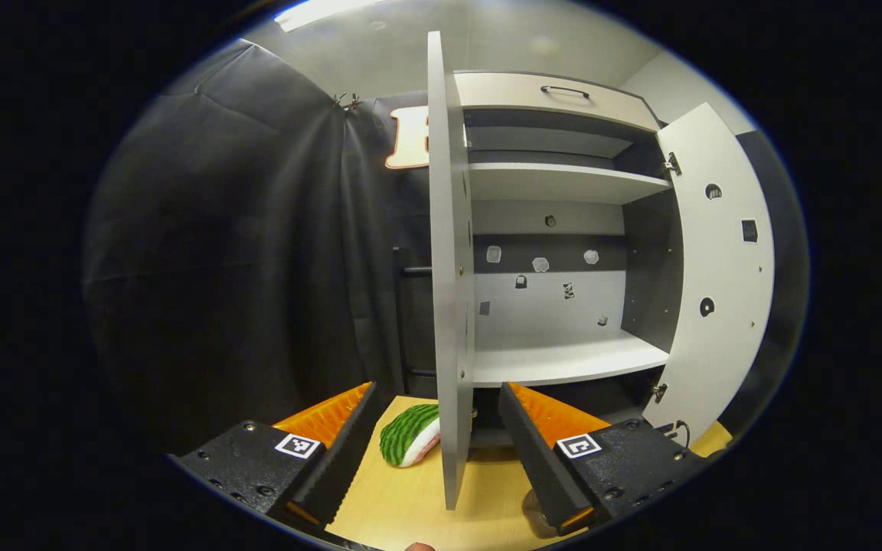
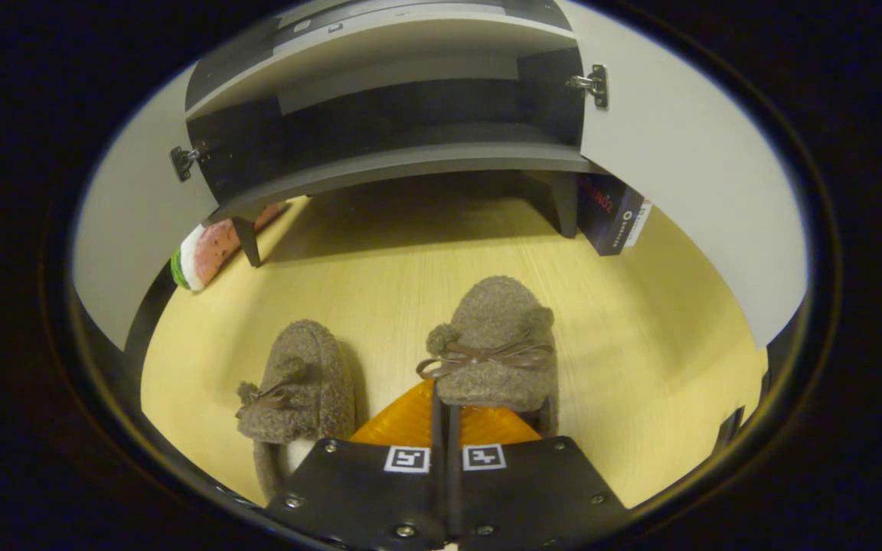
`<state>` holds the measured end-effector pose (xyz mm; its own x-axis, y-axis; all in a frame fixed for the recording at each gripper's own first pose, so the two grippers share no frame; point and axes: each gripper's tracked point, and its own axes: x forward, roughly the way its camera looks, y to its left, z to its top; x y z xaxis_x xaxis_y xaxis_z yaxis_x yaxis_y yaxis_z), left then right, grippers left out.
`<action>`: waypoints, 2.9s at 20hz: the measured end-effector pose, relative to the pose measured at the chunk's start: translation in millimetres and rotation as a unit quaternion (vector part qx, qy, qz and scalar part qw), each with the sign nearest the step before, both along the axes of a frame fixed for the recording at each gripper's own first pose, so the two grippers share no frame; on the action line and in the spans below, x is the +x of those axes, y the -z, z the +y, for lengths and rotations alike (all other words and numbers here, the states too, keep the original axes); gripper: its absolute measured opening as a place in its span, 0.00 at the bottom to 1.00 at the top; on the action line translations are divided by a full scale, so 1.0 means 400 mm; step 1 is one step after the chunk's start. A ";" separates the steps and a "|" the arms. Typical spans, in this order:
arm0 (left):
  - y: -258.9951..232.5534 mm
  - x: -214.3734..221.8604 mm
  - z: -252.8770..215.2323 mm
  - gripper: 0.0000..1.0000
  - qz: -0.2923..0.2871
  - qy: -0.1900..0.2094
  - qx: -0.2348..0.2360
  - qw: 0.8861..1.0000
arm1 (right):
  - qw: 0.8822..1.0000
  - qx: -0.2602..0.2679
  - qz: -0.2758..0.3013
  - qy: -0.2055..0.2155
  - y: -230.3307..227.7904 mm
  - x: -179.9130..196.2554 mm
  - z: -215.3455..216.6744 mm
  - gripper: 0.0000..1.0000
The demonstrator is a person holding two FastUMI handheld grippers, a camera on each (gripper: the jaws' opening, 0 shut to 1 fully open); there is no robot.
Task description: Grab one shoe with the right hand and put it into the shoe cabinet, grab the other shoe with the left hand and put it into the shoe cabinet; then close the right door with the right hand and the left door with the left hand.
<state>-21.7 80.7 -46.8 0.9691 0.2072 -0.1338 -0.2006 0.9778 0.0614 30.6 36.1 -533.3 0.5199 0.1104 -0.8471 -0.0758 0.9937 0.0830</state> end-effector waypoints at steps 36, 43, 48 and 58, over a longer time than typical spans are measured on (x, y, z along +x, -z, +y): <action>0.040 -0.013 0.030 0.96 -0.003 0.004 -0.008 1.000 | 0.927 0.010 -0.370 -0.055 -0.962 0.662 0.090 0.00; 0.052 -0.018 0.104 0.94 0.005 -0.049 -0.001 0.999 | 0.935 0.013 -0.352 -0.033 -0.905 0.912 0.096 0.00; 0.061 -0.019 0.141 0.96 0.013 -0.073 0.009 0.997 | 0.944 0.006 -0.330 -0.030 -0.819 0.990 0.105 0.00; 0.062 0.003 0.132 0.96 0.011 -0.060 0.001 0.998 | 0.955 -0.013 -0.295 -0.015 -0.758 0.996 0.089 0.16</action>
